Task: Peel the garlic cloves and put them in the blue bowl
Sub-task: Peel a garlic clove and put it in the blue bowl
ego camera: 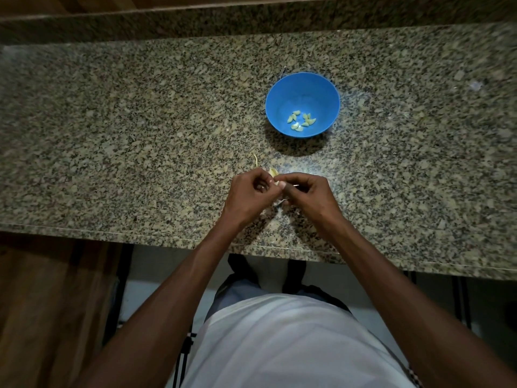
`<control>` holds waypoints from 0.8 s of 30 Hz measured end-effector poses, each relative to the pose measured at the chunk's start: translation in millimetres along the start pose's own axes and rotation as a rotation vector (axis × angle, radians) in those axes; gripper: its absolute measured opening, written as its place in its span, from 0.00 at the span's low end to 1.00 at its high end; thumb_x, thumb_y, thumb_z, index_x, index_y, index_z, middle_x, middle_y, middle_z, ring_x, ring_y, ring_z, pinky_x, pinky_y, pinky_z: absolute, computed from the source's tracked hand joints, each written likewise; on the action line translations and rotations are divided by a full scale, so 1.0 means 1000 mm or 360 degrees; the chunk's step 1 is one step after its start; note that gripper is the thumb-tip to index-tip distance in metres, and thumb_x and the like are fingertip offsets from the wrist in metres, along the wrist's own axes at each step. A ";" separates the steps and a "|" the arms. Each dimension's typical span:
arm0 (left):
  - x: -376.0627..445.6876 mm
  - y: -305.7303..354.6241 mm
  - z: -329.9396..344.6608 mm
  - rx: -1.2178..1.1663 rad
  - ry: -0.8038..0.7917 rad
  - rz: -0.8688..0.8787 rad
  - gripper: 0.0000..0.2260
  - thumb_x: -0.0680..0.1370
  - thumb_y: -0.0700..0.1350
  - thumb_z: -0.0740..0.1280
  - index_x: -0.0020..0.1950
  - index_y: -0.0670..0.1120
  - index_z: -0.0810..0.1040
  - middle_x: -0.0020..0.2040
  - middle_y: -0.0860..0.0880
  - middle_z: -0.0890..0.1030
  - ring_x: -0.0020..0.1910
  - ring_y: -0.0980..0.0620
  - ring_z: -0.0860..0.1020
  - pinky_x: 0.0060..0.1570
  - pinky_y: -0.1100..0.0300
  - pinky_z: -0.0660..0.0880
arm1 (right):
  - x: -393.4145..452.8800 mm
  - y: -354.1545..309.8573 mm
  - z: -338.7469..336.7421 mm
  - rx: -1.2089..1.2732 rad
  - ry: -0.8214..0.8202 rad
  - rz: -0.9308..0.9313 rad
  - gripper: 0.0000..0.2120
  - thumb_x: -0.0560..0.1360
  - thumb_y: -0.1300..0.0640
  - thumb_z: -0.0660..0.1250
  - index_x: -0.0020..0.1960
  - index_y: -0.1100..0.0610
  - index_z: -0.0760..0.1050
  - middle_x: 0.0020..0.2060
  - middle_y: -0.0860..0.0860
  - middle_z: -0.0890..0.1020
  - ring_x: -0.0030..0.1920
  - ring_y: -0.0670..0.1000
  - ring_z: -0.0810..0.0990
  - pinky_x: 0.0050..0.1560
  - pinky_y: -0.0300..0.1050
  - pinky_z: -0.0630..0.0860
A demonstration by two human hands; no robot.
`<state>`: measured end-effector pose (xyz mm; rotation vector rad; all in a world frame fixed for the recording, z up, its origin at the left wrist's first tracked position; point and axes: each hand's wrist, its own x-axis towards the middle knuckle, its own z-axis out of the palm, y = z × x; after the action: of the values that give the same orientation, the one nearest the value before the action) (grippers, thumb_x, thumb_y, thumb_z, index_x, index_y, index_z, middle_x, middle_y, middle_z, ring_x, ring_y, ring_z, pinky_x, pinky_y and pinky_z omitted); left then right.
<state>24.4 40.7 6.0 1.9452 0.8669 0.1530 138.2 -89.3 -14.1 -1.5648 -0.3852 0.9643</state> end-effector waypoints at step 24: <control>-0.010 0.005 -0.003 -0.0750 -0.0062 -0.0289 0.11 0.77 0.46 0.77 0.55 0.40 0.86 0.50 0.45 0.88 0.51 0.49 0.86 0.53 0.58 0.82 | 0.000 -0.012 -0.002 -0.0305 0.0076 -0.0144 0.07 0.78 0.57 0.76 0.55 0.56 0.87 0.46 0.48 0.89 0.45 0.46 0.88 0.42 0.42 0.84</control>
<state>17.9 35.0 13.7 1.4215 0.8852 0.1916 143.0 -87.3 -2.6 -1.7252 -0.5228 0.8379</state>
